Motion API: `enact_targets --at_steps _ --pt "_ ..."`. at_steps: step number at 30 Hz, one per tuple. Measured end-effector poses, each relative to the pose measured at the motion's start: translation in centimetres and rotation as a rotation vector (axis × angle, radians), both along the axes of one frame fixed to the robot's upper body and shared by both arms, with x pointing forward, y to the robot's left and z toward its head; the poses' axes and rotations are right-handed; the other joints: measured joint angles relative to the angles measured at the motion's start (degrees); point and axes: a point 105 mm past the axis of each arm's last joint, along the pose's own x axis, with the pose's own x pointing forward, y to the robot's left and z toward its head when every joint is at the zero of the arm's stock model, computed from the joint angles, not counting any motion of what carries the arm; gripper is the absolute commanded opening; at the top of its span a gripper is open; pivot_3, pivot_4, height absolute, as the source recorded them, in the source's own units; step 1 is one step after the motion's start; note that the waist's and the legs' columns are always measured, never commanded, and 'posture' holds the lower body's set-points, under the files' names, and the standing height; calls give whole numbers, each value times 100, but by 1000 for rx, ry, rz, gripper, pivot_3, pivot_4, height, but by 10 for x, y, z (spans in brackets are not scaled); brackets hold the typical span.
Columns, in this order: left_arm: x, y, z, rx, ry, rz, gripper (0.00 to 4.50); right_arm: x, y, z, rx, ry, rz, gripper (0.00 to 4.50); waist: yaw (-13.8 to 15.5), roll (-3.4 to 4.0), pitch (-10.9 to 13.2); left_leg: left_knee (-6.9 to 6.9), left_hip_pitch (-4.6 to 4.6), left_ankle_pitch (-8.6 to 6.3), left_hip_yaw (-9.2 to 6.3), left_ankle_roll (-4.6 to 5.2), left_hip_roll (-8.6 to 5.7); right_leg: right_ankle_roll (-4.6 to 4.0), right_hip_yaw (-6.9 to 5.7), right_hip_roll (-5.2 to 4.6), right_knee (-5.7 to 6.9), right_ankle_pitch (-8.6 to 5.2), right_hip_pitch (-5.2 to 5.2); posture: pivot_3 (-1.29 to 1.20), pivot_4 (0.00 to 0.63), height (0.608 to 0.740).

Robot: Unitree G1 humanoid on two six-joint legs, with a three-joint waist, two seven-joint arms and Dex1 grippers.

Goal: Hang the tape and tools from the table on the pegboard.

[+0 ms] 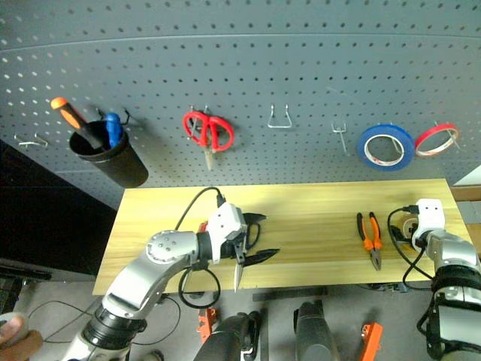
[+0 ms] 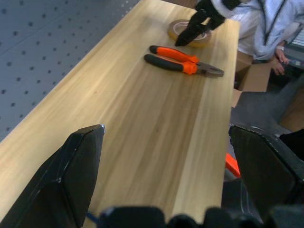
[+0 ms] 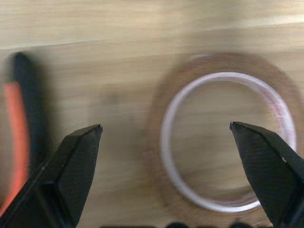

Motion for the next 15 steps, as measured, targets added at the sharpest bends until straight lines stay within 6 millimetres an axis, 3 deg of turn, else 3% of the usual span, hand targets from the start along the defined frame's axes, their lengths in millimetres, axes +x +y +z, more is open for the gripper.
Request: enact_targets --at_steps 1,5,15 --pt "-1 1 0 3 -3 -1 4456 1 0 -1 22 11 -7 4500 -1 -14 12 0 0 0 13 0 7 0 -3 0 -1 0 0 -218 347 740" --pt "-2 1 1 7 -7 -2 4500 2 4 -5 82 33 7 3638 4 -34 26 0 0 0 24 0 13 4 -8 1 -4 3 0 -212 336 740" --pt "-2 3 1 3 4 4 4500 8 19 -9 14 54 153 350 11 -48 21 22 1 0 25 -1 16 14 -17 1 -2 14 3 -201 313 740"
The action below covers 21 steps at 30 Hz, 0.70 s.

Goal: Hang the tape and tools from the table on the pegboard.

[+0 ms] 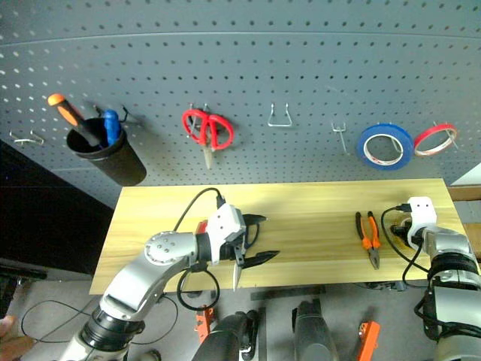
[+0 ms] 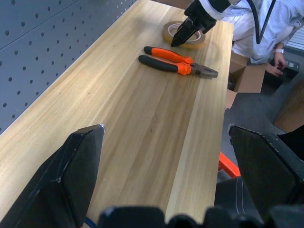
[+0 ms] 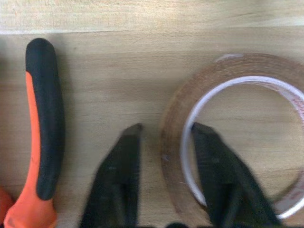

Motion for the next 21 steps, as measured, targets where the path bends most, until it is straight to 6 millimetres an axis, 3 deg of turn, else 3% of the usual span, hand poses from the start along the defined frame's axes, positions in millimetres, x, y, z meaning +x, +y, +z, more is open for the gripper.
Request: enact_targets --at_steps 2,9,11,14,17,19,21 --pt "0 2 0 -1 0 7 4500 0 0 0 -8 -7 8 108 4 -2 -1 5 0 0 0 0 0 1 -2 0 1 3 0 -199 306 740" --pt "7 31 6 13 -21 88 4500 -19 -7 3 -26 -2 45 107 33 4 -2 6 -6 0 1 -1 1 1 -2 0 1 3 -7 -208 297 740" --pt "7 33 10 -2 -28 94 4500 -28 -9 15 -57 -31 67 107 53 13 -3 5 -14 0 1 -1 1 2 -2 -1 2 3 -16 -205 295 740" --pt "6 37 17 -45 -38 105 4500 -47 2 52 -172 -123 149 107 98 20 -5 -5 -28 -1 5 -2 3 2 -1 -1 10 3 -40 -233 304 740" --pt "5 36 30 -139 -65 110 4500 -68 34 89 -273 -251 174 107 96 13 -7 -4 -29 -4 20 -10 19 2 -9 2 34 4 -59 -267 306 740" --pt "3 34 38 -188 -100 94 4500 -85 80 100 -285 -349 204 107 88 -4 -14 2 -30 -12 39 -24 36 2 -14 8 64 4 -84 -286 308 740" --pt "1 32 43 -213 -132 80 4500 -99 121 99 -298 -395 254 107 67 -2 -13 13 -27 -12 56 -24 37 1 -9 4 83 3 -95 -293 309 740"
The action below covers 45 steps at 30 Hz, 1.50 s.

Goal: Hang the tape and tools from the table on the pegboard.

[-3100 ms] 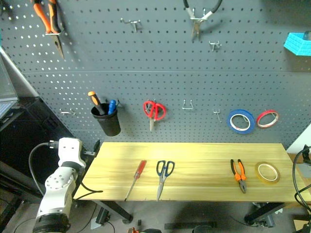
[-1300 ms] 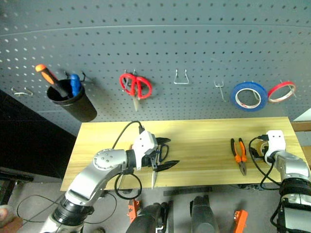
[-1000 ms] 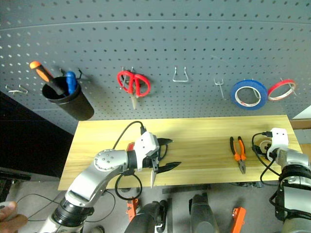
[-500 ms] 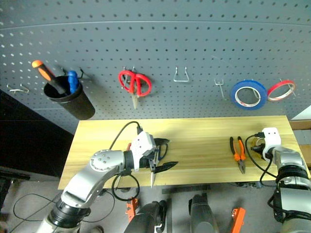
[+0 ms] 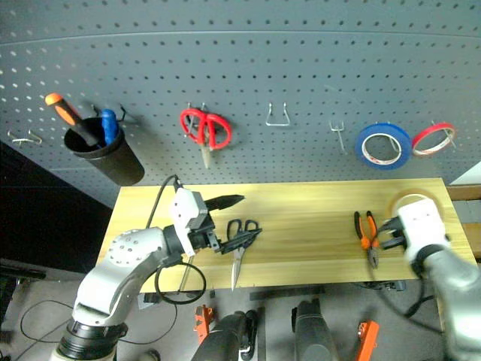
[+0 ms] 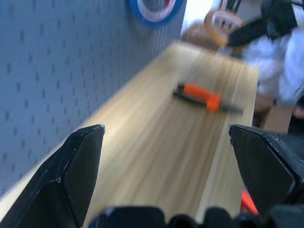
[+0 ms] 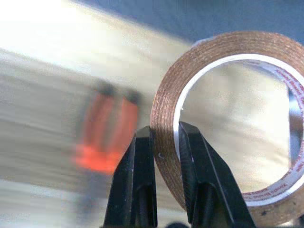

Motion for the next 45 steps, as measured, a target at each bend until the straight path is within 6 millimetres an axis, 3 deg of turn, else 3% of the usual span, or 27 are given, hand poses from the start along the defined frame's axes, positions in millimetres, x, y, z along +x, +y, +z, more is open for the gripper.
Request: enact_targets --at_steps 2,3,5,9,12,20,25,30,32,37,39,42,45 --pt "0 1 3 -15 -22 0 4500 -8 40 9 -28 -108 50 107 -47 1 1 23 3 0 13 0 0 -10 0 -4 4 8 -2 -297 310 740" --pt "0 1 4 -19 -29 0 4500 -6 51 15 -30 -162 66 107 -74 -1 1 34 7 0 16 0 1 -6 -1 -4 3 16 1 -297 310 740" --pt "-1 0 6 -36 -38 -3 4500 -3 65 26 -63 -261 78 107 -80 -4 3 41 13 0 26 1 0 1 4 -4 0 36 3 -300 310 740" --pt "1 -3 14 -89 -59 -9 4500 9 98 83 -78 -560 155 107 -87 -8 4 43 19 6 35 -6 12 2 -3 0 1 56 -1 -290 304 740" --pt "5 3 17 -98 -77 20 4500 19 103 95 -68 -628 180 107 -76 -11 2 43 20 8 35 -10 19 1 -9 4 2 56 -1 -273 295 740" --pt "15 14 26 -125 -109 100 4500 67 107 81 -7 -571 293 107 -79 -12 1 32 13 2 62 0 19 -1 0 0 0 57 -27 -221 270 740" --pt "16 17 27 -130 -113 118 4500 91 108 62 44 -488 345 107 -77 -11 1 37 13 3 69 0 19 -2 0 -3 3 58 -28 -200 266 740" --pt "16 17 27 -132 -116 125 4500 93 112 53 62 -468 385 1551 -66 -11 0 37 11 2 69 0 19 -3 -1 -3 4 58 -32 -199 264 740" --pt "16 16 28 -132 -115 122 4500 83 108 48 50 -468 393 2207 -58 -12 -1 34 11 2 65 -1 19 -3 -4 -3 4 58 -32 -201 263 740" --pt "16 17 27 -123 -107 113 4500 44 96 7 55 -329 374 3820 5 -15 -4 35 5 1 65 0 17 -2 -3 -5 2 58 -35 -209 263 740" --pt "15 18 23 -97 -92 101 4500 30 82 -14 124 -216 277 4469 16 -15 -5 39 8 1 65 0 18 -3 -3 -5 5 58 -32 -223 264 740" --pt "11 15 15 -52 -59 45 4500 26 55 -43 261 -31 48 4469 -27 -15 -6 42 18 3 76 -2 21 -20 -1 -4 7 80 -31 -232 266 740" --pt "3 10 6 6 -28 -41 4500 33 34 -58 302 95 -88 4469 -56 -15 -6 44 24 7 84 -4 24 -28 0 -2 4 104 -31 -237 265 740"
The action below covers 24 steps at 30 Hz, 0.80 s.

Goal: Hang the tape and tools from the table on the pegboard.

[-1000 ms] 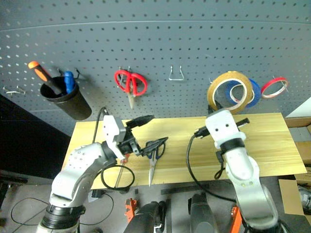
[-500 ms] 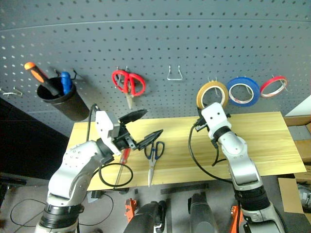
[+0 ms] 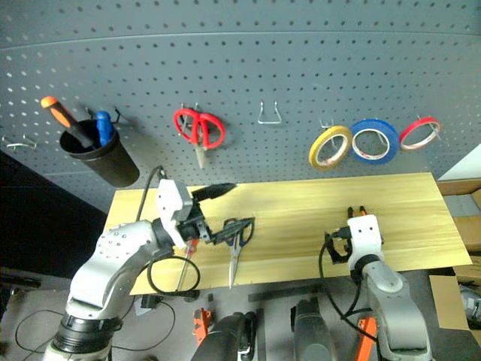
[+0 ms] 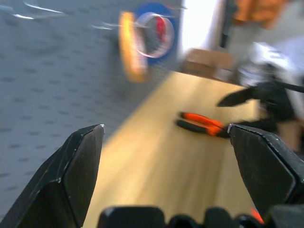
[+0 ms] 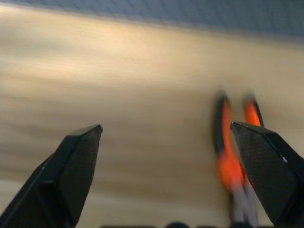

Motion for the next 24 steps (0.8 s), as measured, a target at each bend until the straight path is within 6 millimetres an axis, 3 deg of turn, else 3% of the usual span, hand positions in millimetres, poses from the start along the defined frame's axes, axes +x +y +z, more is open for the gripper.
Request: enact_targets --at_steps 6,15,24 --pt "-10 -13 -7 30 58 -125 4500 27 -25 -7 -28 84 -66 4469 -9 3 -2 -2 -2 5 2 -3 10 -3 -6 5 2 4 -4 -233 267 740" --pt "-18 -13 -26 179 112 -187 4500 55 -68 -42 -29 234 -140 4469 -27 4 -2 -2 -11 5 25 1 12 -3 2 2 -1 4 -15 -215 259 740" --pt "-17 -12 -32 251 97 -206 4500 70 -65 -44 59 263 -76 4469 -28 3 -4 3 -10 5 30 2 20 -3 -1 4 -1 4 -13 -212 253 740"
